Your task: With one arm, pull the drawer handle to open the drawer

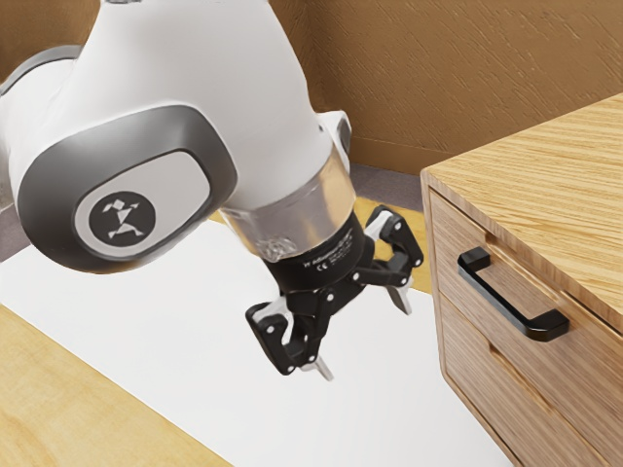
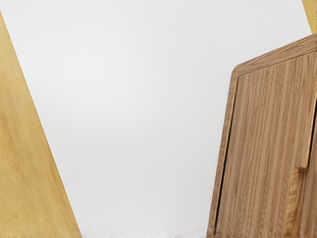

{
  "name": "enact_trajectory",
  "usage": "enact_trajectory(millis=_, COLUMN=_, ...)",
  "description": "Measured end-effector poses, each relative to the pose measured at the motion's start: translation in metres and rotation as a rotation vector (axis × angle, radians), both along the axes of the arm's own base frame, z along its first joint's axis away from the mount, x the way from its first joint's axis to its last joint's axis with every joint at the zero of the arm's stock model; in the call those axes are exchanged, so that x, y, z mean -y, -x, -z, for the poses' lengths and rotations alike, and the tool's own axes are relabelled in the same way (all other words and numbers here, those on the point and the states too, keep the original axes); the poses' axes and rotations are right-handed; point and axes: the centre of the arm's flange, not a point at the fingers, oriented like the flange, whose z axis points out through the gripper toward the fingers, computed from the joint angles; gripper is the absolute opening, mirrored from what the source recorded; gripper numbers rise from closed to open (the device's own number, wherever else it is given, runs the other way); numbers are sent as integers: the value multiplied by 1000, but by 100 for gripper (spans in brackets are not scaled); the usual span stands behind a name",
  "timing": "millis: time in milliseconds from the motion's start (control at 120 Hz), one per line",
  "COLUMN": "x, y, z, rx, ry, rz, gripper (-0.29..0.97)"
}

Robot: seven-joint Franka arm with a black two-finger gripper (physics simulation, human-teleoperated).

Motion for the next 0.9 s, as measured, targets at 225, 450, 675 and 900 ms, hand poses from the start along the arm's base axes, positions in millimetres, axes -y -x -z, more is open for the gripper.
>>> enact_trajectory(millis=225, x=24, y=13, z=-14, rx=50, ry=-20, rz=26, gripper=66)
enact_trajectory(millis=450, x=24, y=8, z=-27, rx=136, ry=-17, rz=11, gripper=66)
enact_trajectory(millis=675, x=23, y=-8, z=-35, rx=236, ry=32, rz=16, gripper=66)
enact_trajectory(millis=900, x=26, y=-22, z=-31, rx=269, ry=51, rz=29, gripper=66)
